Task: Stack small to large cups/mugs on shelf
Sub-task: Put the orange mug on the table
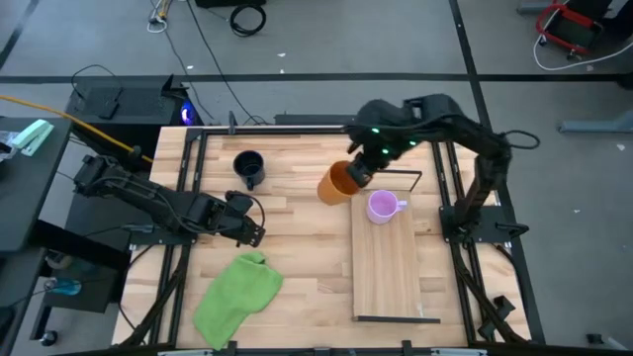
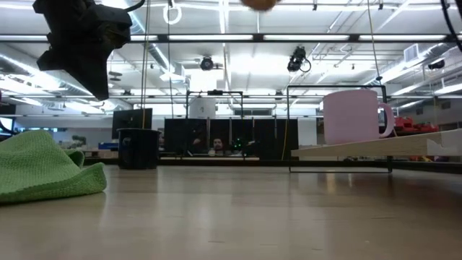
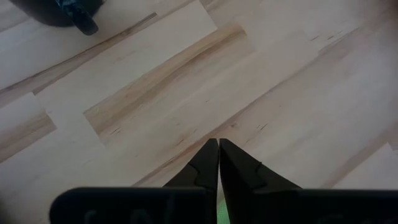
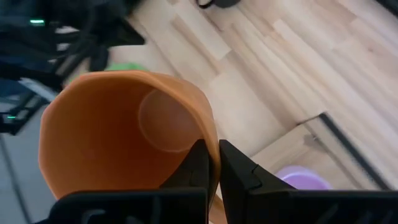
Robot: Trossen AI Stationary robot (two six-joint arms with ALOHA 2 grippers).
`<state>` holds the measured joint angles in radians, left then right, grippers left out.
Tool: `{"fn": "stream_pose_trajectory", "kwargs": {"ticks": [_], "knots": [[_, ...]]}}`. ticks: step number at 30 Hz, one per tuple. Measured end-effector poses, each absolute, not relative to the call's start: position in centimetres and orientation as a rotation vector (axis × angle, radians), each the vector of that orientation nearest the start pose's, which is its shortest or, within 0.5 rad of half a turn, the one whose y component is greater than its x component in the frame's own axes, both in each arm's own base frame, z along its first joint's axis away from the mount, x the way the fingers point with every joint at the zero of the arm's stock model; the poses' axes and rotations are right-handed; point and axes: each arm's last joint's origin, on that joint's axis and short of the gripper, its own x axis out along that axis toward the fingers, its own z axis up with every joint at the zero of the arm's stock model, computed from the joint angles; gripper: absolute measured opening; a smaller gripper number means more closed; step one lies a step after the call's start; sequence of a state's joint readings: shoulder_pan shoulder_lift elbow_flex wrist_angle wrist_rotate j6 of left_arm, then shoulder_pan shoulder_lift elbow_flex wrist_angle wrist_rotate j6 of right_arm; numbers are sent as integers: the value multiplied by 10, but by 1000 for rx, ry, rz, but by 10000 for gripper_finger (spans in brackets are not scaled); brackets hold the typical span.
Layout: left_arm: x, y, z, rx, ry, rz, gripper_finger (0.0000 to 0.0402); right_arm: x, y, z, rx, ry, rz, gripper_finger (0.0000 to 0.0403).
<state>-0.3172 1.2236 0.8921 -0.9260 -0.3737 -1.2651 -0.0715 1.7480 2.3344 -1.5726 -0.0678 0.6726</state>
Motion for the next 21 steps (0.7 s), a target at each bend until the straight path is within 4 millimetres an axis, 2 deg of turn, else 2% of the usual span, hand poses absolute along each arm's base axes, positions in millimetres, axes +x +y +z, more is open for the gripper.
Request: {"fn": "stream_pose_trajectory", "kwargs": {"ticks": [5, 11, 17, 21], "knots": [[203, -56, 239, -683, 941, 747, 18, 267, 7, 485, 712, 890, -321, 16], [203, -56, 239, -685, 939, 746, 13, 254, 32, 490, 721, 868, -316, 16], [204, -56, 239, -685, 939, 746, 21, 246, 51, 464, 718, 978, -360, 16], [204, -56, 239, -686, 939, 746, 24, 232, 59, 446, 736, 1047, -410, 16]]}}
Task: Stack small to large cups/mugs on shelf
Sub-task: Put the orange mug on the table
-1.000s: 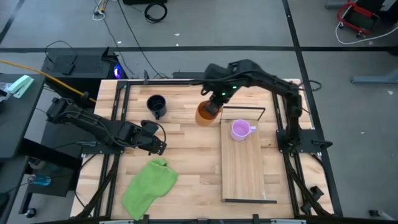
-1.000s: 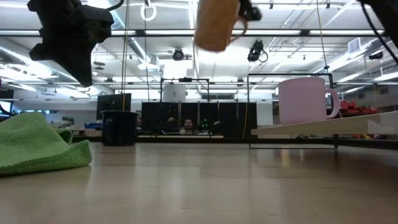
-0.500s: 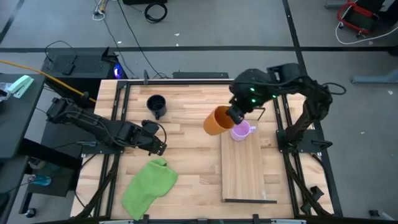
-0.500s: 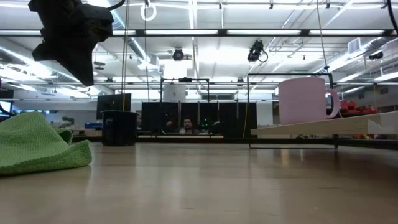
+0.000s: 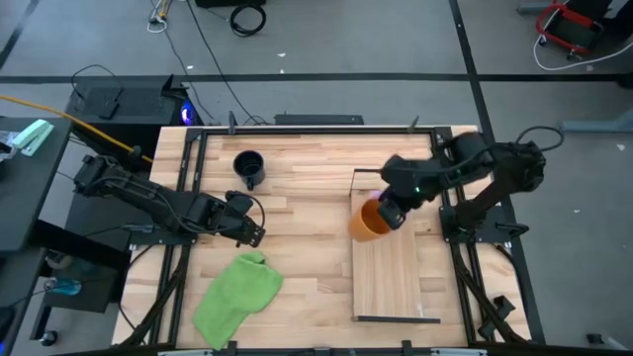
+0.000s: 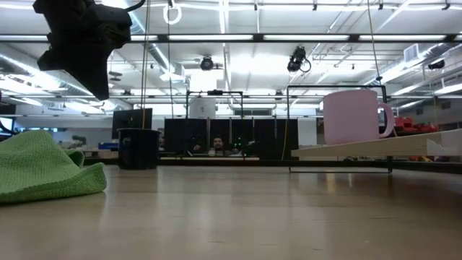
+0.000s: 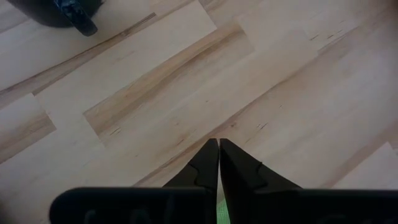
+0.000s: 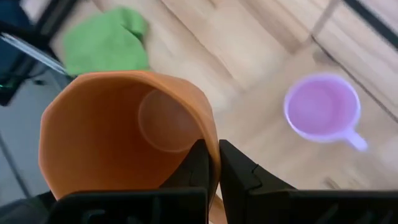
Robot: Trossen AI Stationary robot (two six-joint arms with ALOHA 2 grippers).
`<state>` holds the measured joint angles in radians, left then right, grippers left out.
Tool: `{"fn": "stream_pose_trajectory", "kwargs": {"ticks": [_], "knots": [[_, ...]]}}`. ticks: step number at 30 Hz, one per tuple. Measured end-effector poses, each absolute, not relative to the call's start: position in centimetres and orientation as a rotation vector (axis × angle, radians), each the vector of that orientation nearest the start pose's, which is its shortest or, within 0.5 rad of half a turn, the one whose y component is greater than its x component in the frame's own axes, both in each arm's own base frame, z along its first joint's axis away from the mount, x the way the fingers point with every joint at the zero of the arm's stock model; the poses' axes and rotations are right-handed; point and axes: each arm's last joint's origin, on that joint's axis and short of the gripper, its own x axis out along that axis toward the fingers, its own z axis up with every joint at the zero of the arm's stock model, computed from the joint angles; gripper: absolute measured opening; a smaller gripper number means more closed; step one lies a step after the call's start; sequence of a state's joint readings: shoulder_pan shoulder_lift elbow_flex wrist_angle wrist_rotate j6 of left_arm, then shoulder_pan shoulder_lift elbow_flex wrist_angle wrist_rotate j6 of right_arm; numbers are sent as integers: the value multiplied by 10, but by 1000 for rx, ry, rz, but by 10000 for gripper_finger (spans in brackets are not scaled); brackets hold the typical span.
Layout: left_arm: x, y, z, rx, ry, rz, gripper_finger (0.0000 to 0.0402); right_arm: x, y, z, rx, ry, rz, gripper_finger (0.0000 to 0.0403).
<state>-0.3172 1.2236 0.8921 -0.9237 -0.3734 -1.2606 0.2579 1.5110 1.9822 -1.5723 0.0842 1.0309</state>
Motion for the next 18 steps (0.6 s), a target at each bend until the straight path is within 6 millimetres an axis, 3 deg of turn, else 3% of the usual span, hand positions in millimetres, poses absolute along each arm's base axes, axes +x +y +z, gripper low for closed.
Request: {"fn": "stream_pose_trajectory", "kwargs": {"ticks": [9, 18], "knots": [[204, -56, 239, -690, 935, 745, 13, 204, 70, 398, 746, 1153, -574, 16], [207, -57, 240, -709, 911, 728, 22, 194, 73, 351, 658, 1285, -666, 16]]}}
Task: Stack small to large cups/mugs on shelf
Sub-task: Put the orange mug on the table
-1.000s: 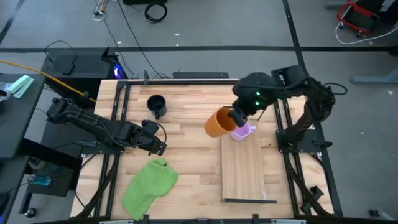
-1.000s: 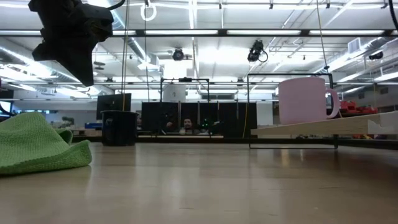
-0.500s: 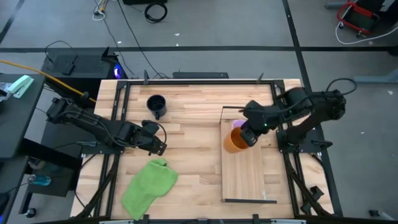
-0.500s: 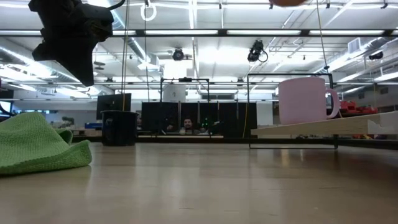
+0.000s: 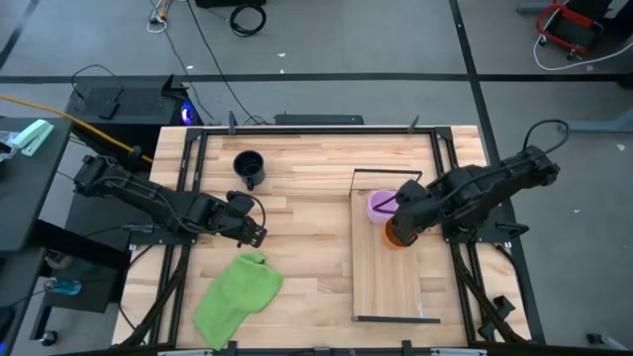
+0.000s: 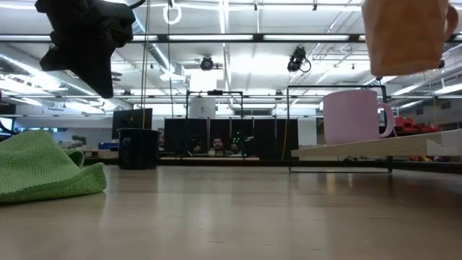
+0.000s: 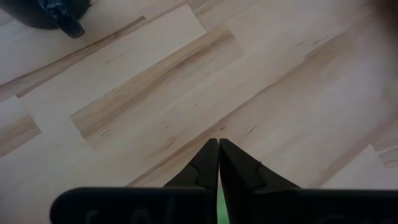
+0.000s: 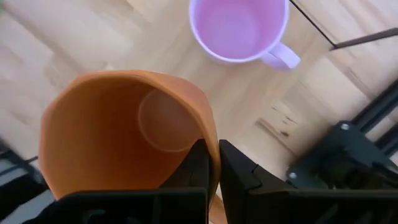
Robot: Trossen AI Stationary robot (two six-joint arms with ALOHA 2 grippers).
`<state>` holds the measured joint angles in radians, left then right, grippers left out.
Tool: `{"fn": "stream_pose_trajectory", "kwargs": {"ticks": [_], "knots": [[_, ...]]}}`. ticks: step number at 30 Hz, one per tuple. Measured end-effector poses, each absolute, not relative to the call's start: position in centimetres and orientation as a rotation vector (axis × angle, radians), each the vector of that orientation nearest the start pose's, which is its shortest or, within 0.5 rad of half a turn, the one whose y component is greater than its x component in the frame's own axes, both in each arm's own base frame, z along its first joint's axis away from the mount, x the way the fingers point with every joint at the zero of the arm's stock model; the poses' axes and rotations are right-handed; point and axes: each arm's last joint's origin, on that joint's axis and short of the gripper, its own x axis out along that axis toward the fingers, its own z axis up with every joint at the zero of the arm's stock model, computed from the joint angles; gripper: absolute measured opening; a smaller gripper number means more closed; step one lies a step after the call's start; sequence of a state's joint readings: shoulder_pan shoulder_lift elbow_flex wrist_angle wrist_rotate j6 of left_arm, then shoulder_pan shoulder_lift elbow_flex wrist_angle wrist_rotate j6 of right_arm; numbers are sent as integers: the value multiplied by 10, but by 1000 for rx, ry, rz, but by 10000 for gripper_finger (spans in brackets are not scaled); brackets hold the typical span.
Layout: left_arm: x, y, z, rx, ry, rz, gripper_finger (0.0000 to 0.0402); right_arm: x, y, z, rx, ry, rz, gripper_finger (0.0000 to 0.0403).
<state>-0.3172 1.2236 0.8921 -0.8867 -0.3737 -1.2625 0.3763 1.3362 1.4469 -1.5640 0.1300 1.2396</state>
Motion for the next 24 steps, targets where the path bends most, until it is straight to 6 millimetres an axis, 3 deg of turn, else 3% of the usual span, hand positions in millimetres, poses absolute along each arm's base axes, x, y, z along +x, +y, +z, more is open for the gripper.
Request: {"fn": "stream_pose_trajectory", "kwargs": {"ticks": [12, 24], "knots": [[207, -57, 240, -716, 908, 732, 13, 201, 76, 299, 655, 1317, -630, 16], [207, -57, 240, -721, 902, 727, 24, 206, 79, 282, 692, 1303, -606, 16]]}}
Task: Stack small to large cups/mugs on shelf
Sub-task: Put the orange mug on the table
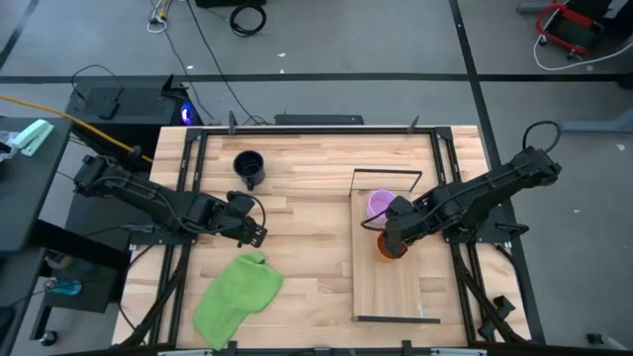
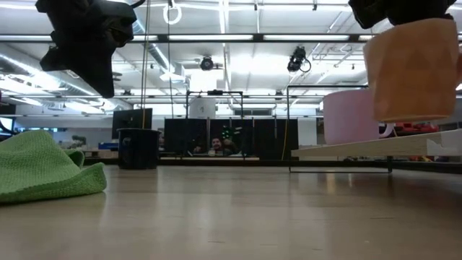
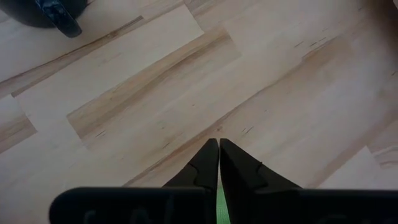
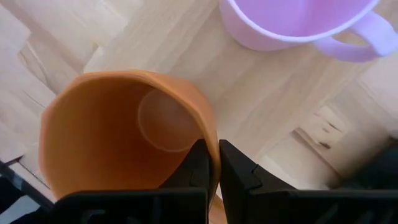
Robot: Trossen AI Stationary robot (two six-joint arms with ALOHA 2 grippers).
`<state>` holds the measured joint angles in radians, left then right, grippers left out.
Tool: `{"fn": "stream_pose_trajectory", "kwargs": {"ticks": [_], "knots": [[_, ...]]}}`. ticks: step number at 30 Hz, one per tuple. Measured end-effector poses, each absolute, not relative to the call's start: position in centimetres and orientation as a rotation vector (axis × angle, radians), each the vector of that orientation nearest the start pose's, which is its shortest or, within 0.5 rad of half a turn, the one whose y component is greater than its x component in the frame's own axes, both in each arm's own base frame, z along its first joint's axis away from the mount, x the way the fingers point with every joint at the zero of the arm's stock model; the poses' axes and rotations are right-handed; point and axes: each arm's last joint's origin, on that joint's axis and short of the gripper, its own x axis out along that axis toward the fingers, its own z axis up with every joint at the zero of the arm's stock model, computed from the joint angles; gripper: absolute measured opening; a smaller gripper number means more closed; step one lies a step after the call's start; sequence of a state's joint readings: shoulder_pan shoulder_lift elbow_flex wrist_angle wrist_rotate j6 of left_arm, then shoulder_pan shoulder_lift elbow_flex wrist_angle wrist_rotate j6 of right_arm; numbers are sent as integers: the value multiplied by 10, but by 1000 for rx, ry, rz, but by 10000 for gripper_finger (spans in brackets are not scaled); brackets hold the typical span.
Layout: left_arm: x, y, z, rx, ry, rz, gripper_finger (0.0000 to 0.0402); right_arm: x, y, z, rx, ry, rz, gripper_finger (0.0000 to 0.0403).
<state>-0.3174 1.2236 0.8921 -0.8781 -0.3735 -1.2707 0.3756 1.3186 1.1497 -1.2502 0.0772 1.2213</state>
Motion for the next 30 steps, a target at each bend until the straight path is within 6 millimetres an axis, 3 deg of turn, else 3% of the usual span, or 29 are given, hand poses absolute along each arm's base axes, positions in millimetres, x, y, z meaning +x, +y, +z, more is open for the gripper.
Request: {"fn": "stream_pose_trajectory", "kwargs": {"ticks": [22, 30], "knots": [[208, -57, 241, -727, 894, 721, 18, 206, 79, 253, 717, 1298, -629, 16], [208, -57, 241, -728, 893, 720, 17, 206, 79, 252, 719, 1297, -622, 16]]}}
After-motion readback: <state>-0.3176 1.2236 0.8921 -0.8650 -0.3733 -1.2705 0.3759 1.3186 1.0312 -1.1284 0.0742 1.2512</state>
